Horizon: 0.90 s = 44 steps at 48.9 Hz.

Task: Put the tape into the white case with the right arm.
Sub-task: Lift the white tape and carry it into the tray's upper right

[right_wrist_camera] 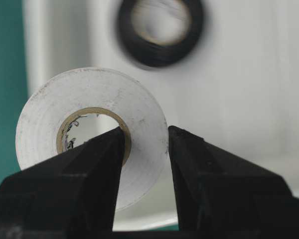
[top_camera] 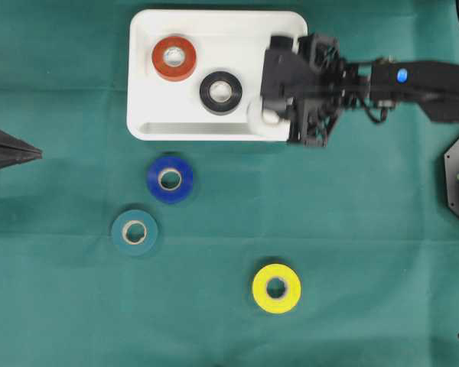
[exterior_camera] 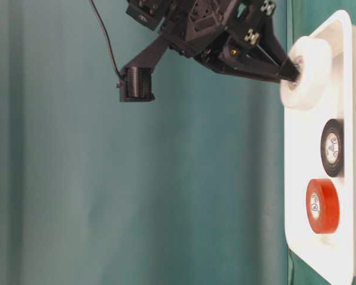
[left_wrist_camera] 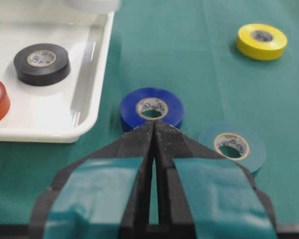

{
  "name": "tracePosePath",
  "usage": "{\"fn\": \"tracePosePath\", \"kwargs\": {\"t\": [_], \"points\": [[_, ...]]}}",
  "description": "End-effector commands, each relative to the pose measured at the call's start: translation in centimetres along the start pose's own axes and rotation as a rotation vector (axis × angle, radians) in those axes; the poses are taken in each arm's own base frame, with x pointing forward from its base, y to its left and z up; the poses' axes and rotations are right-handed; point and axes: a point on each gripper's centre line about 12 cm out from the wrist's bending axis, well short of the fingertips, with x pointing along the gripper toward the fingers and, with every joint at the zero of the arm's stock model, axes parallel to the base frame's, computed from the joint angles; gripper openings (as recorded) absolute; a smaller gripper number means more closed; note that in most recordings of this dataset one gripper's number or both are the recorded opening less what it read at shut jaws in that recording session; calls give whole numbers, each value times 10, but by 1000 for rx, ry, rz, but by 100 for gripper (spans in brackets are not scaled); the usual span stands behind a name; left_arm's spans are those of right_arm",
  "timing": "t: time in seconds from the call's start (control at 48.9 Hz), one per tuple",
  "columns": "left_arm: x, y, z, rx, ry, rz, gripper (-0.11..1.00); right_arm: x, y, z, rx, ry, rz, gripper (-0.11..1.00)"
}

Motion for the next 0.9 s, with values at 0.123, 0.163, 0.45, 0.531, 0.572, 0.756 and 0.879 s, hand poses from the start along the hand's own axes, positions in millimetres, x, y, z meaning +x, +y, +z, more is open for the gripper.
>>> {"fn": "tracePosePath", "kwargs": {"t": [0.123, 0.163, 0.45, 0.531, 0.572, 0.756, 0.879], "points": [[1, 0, 6, -2, -12, 1, 0, 3, -33, 13, 71, -72, -42, 1], [1, 0, 6, -2, -14, 1, 0, 5, -38, 14, 82, -88, -47, 1], [1, 0, 6, -2, -14, 1, 0, 19, -68, 18, 141, -133, -82, 1], [1, 0, 6, -2, -14, 1, 0, 22, -72, 18, 149, -121, -90, 1], [1, 0, 6, -2, -14, 1, 0, 24, -74, 17, 155, -115, -94, 1], [1, 0, 6, -2, -14, 1, 0, 28, -81, 14, 169, -99, -104, 1], [1, 0, 6, -2, -11, 1, 0, 29, -81, 13, 168, -95, -104, 1]]}}
